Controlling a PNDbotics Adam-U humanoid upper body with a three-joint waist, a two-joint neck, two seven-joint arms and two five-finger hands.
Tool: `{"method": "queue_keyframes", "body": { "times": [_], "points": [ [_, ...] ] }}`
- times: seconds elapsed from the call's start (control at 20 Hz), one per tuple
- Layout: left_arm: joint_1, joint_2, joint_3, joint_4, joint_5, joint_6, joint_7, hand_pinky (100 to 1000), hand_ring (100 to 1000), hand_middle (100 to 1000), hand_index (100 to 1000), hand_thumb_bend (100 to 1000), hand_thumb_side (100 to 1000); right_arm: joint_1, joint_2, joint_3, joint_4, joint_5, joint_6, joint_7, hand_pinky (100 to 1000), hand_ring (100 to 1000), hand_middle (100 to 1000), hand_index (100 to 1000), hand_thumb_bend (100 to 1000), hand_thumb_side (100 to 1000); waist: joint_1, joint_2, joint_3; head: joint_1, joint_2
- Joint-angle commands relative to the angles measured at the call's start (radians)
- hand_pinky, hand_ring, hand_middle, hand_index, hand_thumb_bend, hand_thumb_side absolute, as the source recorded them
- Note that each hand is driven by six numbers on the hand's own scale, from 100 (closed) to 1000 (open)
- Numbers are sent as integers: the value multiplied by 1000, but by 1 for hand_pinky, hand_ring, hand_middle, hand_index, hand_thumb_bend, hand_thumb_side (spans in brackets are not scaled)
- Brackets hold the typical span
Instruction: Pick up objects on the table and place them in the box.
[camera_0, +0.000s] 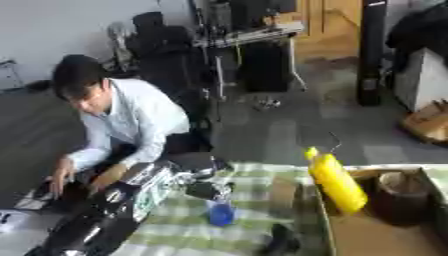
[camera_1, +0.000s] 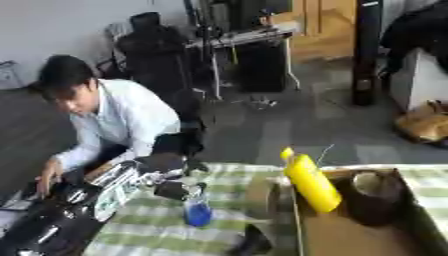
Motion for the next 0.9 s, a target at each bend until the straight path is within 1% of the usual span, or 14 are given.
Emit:
{"method": "queue_keyframes", "body": {
  "times": [0.05, 0.1, 0.15, 0.2, 0.25, 0.3, 0.35, 0.55, 0.9],
  "points": [
    [-10, 39, 15, -5, 3, 8, 0, 541, 762, 874, 968, 157, 1000, -6, -26, -4, -16, -6, -85, -81, 910, 980, 813, 758, 100, 1000, -11, -11, 2, 2, 8],
    [-9, 39, 15, -5, 4, 9, 1, 563, 774, 876, 968, 158, 1000, -6, -26, -4, -16, -7, -86, -81, 910, 980, 813, 758, 100, 1000, -11, -11, 1, 2, 9],
    [-9, 39, 15, -6, 3, 11, 4, 668, 817, 888, 959, 167, 1000, -6, -26, -4, -16, -7, -86, -81, 910, 980, 813, 758, 100, 1000, -11, -11, 1, 2, 10],
    [-8, 39, 15, -7, 0, 13, 9, 702, 835, 895, 958, 180, 1000, -6, -26, -4, -16, -7, -87, -81, 910, 980, 813, 758, 100, 1000, -11, -10, 1, 2, 12],
    [-8, 39, 14, -7, -5, 16, 11, 717, 853, 911, 972, 218, 1000, -7, -27, -4, -16, -7, -87, -81, 910, 980, 813, 758, 100, 1000, -11, -10, 1, 2, 13],
    [-7, 39, 14, -6, -9, 18, 10, 717, 853, 911, 972, 218, 1000, -7, -27, -4, -16, -7, -88, -81, 910, 980, 813, 758, 100, 1000, -11, -10, 1, 2, 13],
    [-7, 38, 13, -5, -12, 19, 5, 785, 897, 940, 1000, 273, 1000, -7, -27, -4, -16, -7, -88, -80, 910, 980, 813, 757, 100, 1000, -10, -10, 1, 4, 12],
    [-9, 34, 15, -1, -3, 23, -25, 801, 919, 958, 1000, 284, 1000, -9, -27, -2, -16, -9, -87, -79, 909, 979, 812, 755, 100, 1000, -10, -9, 0, 8, 9],
    [-20, 25, 15, 15, 4, 35, -63, 781, 921, 966, 1000, 297, 1000, -10, -26, -2, -16, -11, -88, -81, 909, 978, 811, 755, 100, 1000, -9, -8, -5, 14, 5]
  ]
}}
